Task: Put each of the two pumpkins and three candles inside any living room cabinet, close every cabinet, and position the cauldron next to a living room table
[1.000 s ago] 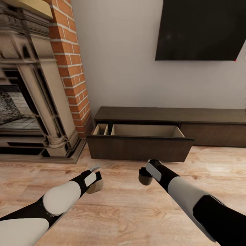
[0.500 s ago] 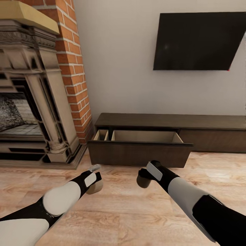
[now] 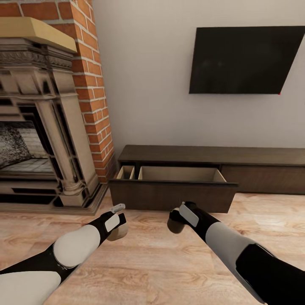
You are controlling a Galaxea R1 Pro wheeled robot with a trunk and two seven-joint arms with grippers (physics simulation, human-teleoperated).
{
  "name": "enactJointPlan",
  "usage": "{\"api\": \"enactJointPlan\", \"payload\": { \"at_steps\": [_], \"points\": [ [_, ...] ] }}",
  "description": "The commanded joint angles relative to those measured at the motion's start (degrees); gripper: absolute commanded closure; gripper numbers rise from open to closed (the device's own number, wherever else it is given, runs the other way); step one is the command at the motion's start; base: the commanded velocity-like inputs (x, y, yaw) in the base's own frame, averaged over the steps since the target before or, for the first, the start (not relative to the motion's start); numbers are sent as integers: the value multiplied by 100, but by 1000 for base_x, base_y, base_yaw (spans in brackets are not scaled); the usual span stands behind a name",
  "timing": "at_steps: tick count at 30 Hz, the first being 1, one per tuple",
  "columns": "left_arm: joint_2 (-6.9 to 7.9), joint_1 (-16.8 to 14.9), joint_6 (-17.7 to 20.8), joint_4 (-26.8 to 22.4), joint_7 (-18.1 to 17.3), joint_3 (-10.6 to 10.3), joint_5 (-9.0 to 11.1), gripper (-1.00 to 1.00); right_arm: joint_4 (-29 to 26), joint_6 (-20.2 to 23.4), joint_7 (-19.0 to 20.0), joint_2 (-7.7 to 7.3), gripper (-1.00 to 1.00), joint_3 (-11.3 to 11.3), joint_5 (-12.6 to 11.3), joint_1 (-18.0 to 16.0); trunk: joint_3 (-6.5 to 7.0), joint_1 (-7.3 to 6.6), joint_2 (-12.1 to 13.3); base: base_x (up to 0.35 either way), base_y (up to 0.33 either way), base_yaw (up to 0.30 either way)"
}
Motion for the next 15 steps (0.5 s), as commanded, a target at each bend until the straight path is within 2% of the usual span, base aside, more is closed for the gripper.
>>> {"api": "enactJointPlan", "payload": {
  "at_steps": [1,12,15],
  "points": [
    [-4,-2,38,-11,14,44,-62,100,0,-17,-39,-1,100,43,-49,-2,12,-23,39,0,0,0],
    [-4,-2,38,-11,13,44,-62,100,97,-196,-37,18,100,48,-49,6,210,-265,481,0,0,0],
    [-4,-2,38,-11,13,44,-62,100,98,-201,-37,126,100,44,-45,10,264,-331,601,0,0,0]
  ]
}}
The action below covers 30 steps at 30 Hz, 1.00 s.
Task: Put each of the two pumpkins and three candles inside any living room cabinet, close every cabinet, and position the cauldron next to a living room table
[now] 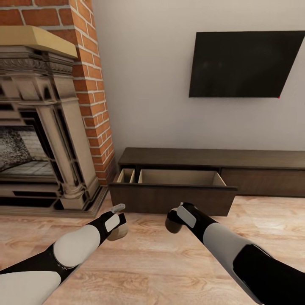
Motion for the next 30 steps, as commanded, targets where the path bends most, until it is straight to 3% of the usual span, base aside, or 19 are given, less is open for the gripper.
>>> {"api": "enactJointPlan", "payload": {
  "at_steps": [1,6,20,30],
  "points": [
    [-5,-2,38,-11,15,44,-62,100,-6,26,-41,36,100,48,-3,-5,13,-24,39,0,0,0],
    [-5,-2,38,-11,15,44,-62,100,-6,24,-41,127,100,50,-1,-4,115,-133,240,0,0,-77],
    [-13,2,38,-11,15,44,-62,100,-6,20,-41,136,100,49,0,14,451,-441,801,0,0,-212],
    [-21,7,38,-11,15,44,-62,100,-6,11,-41,128,100,47,0,18,638,-660,1202,0,0,-28]
  ]
}}
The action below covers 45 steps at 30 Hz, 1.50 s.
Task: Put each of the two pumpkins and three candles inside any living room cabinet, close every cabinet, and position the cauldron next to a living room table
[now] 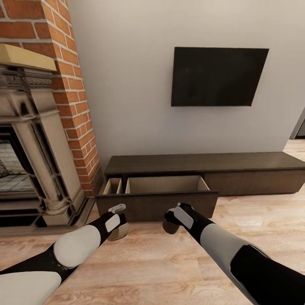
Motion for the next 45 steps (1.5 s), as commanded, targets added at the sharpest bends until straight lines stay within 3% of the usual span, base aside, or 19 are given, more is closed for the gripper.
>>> {"api": "enactJointPlan", "payload": {
  "at_steps": [1,45],
  "points": [
    [-4,-2,37,-11,15,44,-62,100,-8,18,-38,-4,100,42,-42,-5,12,-23,39,0,0,0],
    [-13,6,37,-11,15,44,-62,100,38,-5,-33,-11,100,38,-42,0,802,-990,1804,0,0,0]
  ]
}}
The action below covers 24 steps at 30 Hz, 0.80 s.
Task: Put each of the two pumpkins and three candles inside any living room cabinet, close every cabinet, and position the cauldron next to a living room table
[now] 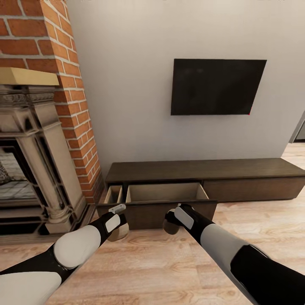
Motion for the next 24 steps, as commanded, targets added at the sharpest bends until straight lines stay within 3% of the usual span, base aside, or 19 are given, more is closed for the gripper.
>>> {"api": "enactJointPlan", "payload": {
  "at_steps": [1,3,18,21,22,24],
  "points": [
    [-4,-3,38,-11,15,43,-63,100,-7,10,-38,-4,100,40,-46,-7,12,-23,39,0,0,0],
    [-4,-3,38,-11,15,43,-63,100,-1,-149,-41,-5,100,36,-46,-6,48,-67,119,0,0,0],
    [-4,-3,38,-11,15,43,-63,100,-15,-215,-11,8,100,56,-14,-6,318,-396,721,0,0,0],
    [-1,-3,38,-11,15,43,-63,100,-135,-655,13,5,100,64,13,-8,371,-462,841,0,0,0],
    [-2,-3,37,-11,15,43,-63,100,-154,-1591,-10,6,100,345,158,-7,389,-484,881,0,0,0],
    [0,-3,31,-11,15,43,-63,100,-152,-2109,-27,10,100,750,424,-8,425,-528,961,0,0,0]
  ]
}}
